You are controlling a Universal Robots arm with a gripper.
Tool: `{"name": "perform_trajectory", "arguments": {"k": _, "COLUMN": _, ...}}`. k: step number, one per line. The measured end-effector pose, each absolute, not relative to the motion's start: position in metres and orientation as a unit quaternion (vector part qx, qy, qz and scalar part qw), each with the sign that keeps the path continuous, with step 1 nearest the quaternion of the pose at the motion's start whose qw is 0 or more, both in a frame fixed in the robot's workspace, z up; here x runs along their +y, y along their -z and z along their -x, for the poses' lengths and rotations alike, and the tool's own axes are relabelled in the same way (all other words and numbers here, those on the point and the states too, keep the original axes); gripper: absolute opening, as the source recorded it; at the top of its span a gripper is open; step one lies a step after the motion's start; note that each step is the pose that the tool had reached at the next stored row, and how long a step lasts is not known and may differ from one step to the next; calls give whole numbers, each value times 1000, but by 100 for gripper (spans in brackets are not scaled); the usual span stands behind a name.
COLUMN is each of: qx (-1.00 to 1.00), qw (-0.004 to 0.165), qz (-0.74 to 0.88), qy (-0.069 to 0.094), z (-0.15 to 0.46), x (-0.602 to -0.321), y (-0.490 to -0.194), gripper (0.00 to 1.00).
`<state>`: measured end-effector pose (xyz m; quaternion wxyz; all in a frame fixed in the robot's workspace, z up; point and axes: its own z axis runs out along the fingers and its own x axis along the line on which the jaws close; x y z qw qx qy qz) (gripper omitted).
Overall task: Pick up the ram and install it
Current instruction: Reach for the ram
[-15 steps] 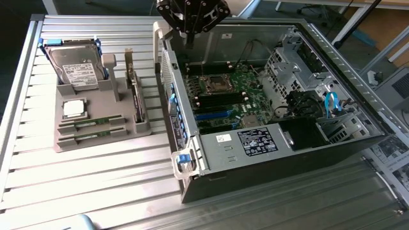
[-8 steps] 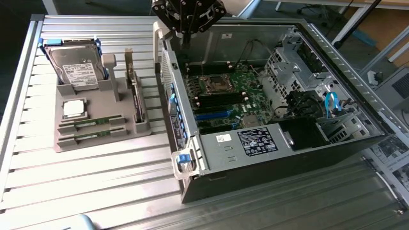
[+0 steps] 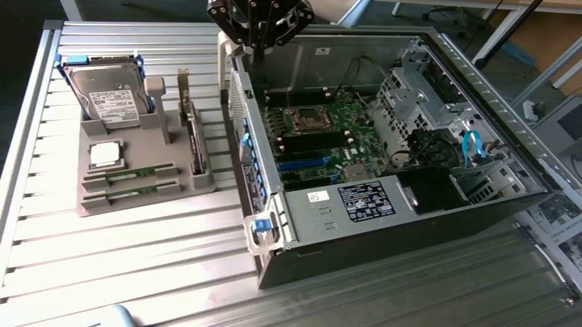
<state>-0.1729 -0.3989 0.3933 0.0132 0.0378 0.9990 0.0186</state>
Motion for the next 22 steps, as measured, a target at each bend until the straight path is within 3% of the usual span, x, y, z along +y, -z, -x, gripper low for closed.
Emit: {"name": "perform_trajectory", "arguments": {"k": 22, "qx": 999, "qw": 13, "qz": -38, "qy": -17, "z": 194, "x": -399, "y": -393, "gripper": 11}}
